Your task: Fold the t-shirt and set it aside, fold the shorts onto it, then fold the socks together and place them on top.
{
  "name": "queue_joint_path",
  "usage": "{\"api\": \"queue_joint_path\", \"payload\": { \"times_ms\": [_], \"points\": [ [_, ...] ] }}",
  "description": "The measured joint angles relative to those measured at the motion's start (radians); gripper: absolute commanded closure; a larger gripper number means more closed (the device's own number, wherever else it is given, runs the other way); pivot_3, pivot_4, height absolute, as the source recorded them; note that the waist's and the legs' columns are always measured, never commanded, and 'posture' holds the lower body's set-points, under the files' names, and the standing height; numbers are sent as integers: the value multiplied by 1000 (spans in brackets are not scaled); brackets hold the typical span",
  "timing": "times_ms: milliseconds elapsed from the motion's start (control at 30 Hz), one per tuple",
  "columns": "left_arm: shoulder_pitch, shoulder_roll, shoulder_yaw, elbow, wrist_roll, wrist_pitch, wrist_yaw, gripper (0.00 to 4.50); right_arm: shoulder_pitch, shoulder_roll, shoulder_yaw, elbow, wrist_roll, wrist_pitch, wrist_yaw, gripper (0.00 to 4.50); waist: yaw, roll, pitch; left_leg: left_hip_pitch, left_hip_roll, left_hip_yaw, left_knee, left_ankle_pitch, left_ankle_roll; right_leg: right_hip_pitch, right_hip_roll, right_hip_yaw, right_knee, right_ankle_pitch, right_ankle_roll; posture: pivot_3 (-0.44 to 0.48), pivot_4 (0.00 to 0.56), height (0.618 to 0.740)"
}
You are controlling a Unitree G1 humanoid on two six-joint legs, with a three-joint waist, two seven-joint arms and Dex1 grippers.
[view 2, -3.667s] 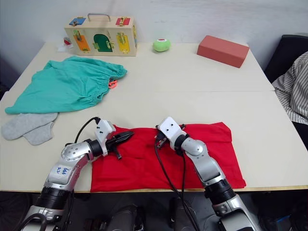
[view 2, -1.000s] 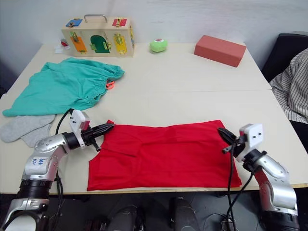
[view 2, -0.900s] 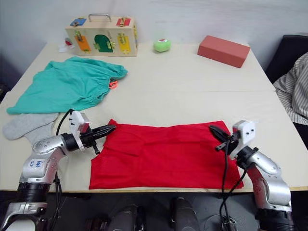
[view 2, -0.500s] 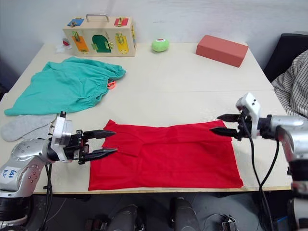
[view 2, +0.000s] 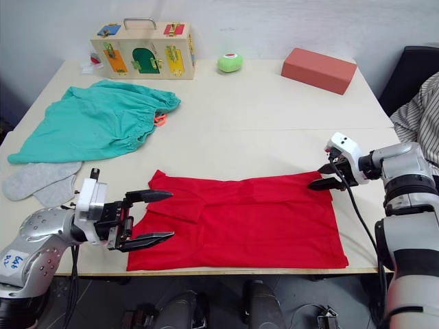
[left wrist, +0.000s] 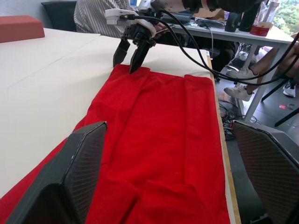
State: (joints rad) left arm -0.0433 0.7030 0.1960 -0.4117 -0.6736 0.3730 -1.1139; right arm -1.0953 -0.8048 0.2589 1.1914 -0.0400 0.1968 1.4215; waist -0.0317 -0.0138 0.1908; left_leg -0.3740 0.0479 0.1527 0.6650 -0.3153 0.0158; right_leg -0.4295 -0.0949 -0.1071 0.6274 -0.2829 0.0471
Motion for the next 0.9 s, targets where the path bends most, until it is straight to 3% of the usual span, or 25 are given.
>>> {"api": "queue_joint_path", "payload": {
  "times_ms": [300, 500, 900],
  "points": [
    [31, 12, 5, -1, 38, -28, 20, 0, -12, 7, 19, 31, -83, -43, 117, 4416, 0, 0, 0, 1, 0, -1, 0, 0, 0, 0, 0, 0, 1, 0, 0, 0, 150, 740],
    [15, -6, 12, 34, 53, -49, 67, 0, -43, 32, 11, 56, -127, -136, 47, 4488, -7, 0, 0, 1, 0, 0, 0, 0, -1, 0, 0, 0, 1, 0, 0, 0, 150, 740],
    [18, -104, 67, 67, 97, -65, 294, 0, -116, 142, -20, 128, -212, -321, -488, 4488, -25, 1, 0, 1, 0, 0, 0, 1, -2, 0, 0, 0, 2, 0, 0, 0, 150, 740]
  ]
}}
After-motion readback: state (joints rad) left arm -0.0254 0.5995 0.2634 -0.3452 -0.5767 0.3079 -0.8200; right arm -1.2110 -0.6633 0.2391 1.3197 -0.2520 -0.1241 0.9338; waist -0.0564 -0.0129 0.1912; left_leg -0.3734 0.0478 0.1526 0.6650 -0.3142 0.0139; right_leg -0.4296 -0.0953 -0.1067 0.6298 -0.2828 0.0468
